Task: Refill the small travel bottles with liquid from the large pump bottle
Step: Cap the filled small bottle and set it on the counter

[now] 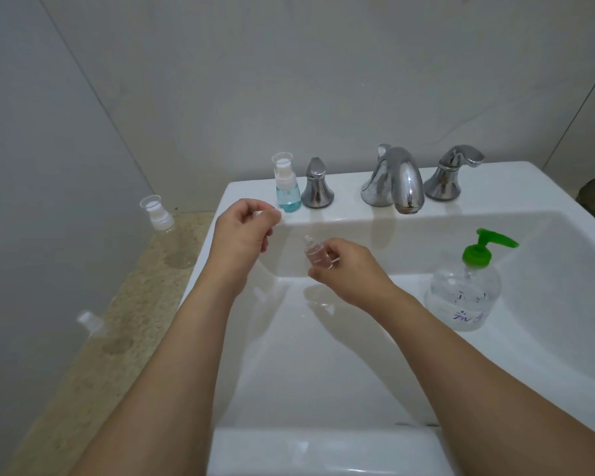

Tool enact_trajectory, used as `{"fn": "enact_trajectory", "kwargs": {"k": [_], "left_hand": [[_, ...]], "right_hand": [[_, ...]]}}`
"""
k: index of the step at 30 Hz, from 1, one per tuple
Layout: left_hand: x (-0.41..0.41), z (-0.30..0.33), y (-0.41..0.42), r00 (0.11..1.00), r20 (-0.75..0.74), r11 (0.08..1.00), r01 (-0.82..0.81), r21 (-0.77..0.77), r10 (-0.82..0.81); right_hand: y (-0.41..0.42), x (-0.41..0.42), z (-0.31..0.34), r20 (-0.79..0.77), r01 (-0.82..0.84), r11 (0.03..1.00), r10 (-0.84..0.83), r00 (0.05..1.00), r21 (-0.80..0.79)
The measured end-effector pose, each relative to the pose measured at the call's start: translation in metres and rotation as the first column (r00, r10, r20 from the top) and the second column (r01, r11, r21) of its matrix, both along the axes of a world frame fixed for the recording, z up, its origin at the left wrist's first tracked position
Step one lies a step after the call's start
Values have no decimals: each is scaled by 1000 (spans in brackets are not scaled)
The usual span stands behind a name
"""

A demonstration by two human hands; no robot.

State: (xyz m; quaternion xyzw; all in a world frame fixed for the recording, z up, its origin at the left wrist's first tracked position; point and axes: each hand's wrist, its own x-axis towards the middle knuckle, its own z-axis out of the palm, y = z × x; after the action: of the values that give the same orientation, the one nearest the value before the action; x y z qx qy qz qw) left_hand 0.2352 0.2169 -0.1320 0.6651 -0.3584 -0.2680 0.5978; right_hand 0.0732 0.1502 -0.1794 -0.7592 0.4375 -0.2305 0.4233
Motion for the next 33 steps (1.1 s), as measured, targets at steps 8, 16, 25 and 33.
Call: {"fn": "enact_trajectory", "kwargs": {"k": [8, 16, 25, 33], "left_hand": [[0, -6, -1, 973, 184, 979, 103, 178, -136], [2, -8, -1, 951, 246, 955, 115, 275, -186], [-1, -5, 2, 904, 351, 920, 102, 378, -244], [2, -10, -2, 908, 261, 910, 227, 348, -327]], "right_hand": [[4, 0, 0, -22, -36, 999, 36, 999, 8], [5, 1, -2, -59, -69, 997, 67, 996, -30], [5, 1, -3, -93, -94, 994, 88, 992, -56], [6, 1, -3, -84, -93, 995, 89, 992, -47]]}}
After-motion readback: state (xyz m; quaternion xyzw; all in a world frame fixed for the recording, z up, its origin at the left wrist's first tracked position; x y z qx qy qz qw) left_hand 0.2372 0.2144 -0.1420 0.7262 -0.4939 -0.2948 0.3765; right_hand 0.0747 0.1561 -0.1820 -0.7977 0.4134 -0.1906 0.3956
